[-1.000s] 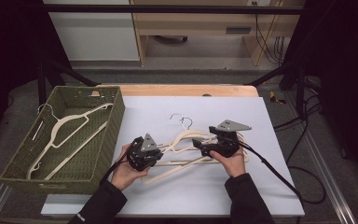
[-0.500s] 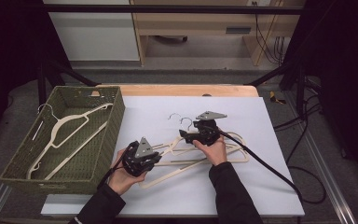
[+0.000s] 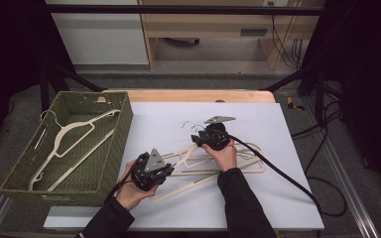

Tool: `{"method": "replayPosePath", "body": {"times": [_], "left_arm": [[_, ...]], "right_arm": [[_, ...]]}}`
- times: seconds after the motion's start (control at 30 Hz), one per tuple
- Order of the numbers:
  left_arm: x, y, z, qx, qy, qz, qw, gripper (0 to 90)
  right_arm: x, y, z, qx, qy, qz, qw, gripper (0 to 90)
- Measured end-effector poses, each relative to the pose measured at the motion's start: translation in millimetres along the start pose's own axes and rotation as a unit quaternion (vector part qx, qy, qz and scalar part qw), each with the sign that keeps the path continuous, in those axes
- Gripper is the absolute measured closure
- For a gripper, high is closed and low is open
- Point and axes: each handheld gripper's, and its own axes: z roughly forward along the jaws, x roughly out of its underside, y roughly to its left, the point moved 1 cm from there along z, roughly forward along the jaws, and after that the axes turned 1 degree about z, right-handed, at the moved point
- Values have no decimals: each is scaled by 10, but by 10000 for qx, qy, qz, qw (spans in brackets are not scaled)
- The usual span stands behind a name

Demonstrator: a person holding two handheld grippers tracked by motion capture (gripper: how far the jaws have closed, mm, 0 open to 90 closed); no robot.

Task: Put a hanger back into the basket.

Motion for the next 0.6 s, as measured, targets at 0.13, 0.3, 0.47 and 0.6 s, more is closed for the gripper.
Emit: {"method": "replayPosePath", "body": {"times": [0.13,0.3,0.47,0.6], "left_arm": [[6,-2,14,23,36,11,10000,793],[19,-22,35,60,51,15,10000,792],[63,-39,90,105,186,5,9998,793],[120,-49,130,192,203,-38,9996,795]], "right_arm": [[-3,3,-4,-204,68,96,9997,778],[-9,39,-57,-127,84,161,9998,835],[-30,88,-169,-4,-69,226,9997,889],[-25,152,-258,25,-213,98,9997,892]]}}
